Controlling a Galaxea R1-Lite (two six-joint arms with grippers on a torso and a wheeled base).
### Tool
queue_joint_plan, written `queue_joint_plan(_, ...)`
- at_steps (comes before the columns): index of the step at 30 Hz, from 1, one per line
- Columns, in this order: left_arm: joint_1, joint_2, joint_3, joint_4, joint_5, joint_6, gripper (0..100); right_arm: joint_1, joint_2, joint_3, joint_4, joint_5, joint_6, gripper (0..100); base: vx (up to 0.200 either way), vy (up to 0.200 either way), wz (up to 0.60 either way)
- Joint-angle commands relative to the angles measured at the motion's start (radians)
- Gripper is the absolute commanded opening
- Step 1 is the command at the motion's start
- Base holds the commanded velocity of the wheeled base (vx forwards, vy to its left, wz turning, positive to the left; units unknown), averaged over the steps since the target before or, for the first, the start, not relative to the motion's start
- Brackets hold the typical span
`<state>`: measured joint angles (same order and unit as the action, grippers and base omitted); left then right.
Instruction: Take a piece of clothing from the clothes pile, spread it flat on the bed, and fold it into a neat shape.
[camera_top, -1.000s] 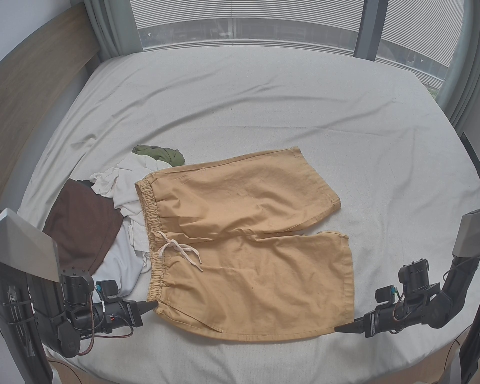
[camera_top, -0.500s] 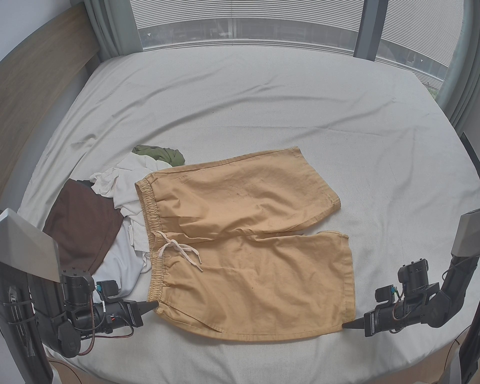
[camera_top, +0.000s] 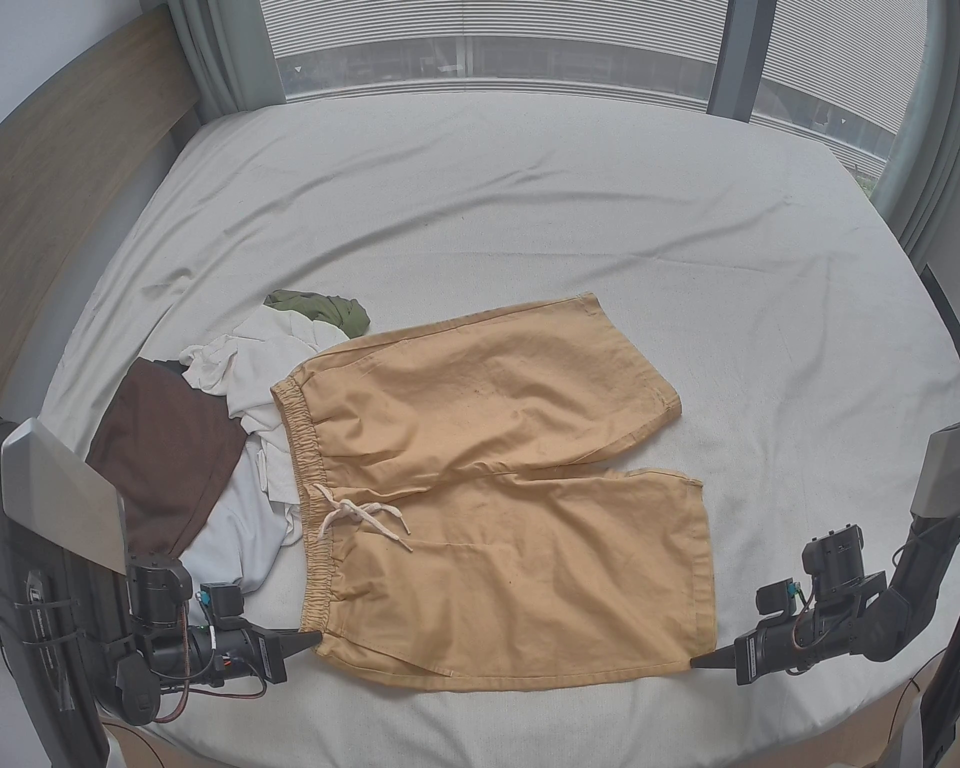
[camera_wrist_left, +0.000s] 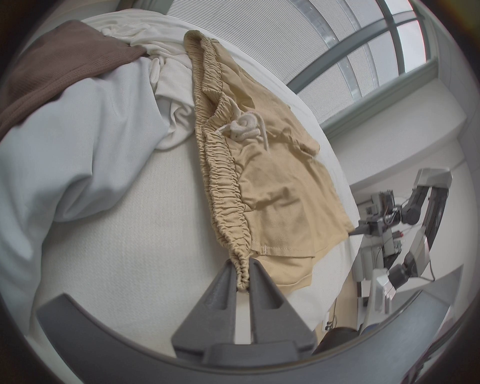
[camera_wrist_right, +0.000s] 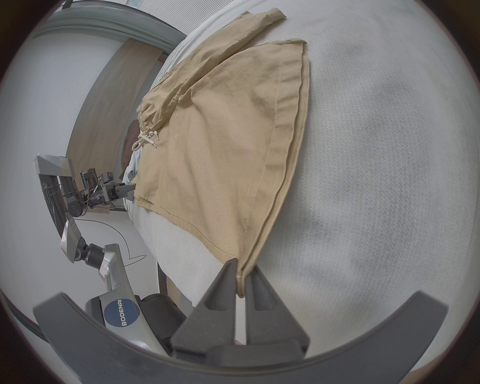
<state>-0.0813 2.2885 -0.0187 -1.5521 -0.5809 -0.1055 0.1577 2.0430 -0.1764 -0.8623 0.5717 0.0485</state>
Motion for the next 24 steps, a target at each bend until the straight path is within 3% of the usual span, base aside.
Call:
queue_joint_plan(1, 0.043, 0.089, 0.019, 0.003, -0.004, 0.049, 0, -0.004, -0.007, 0.026, 0.002, 0.0, -0.029, 0, 0.0, 0.0, 0.0)
queue_joint_plan(16, 0.049, 0.035, 0.019, -0.002, -0.039, 0.049, 0, -0.01, -0.04, 0.009, -0.012, 0.0, -0.03, 0, 0.0, 0.0, 0.0)
queue_joint_plan(24, -0.031, -0.115, -0.02, -0.003, -0.06, -0.037, 0, -0.009, -0.178, -0.018, -0.012, 0.05, -0.019, 0, 0.0, 0.0, 0.0)
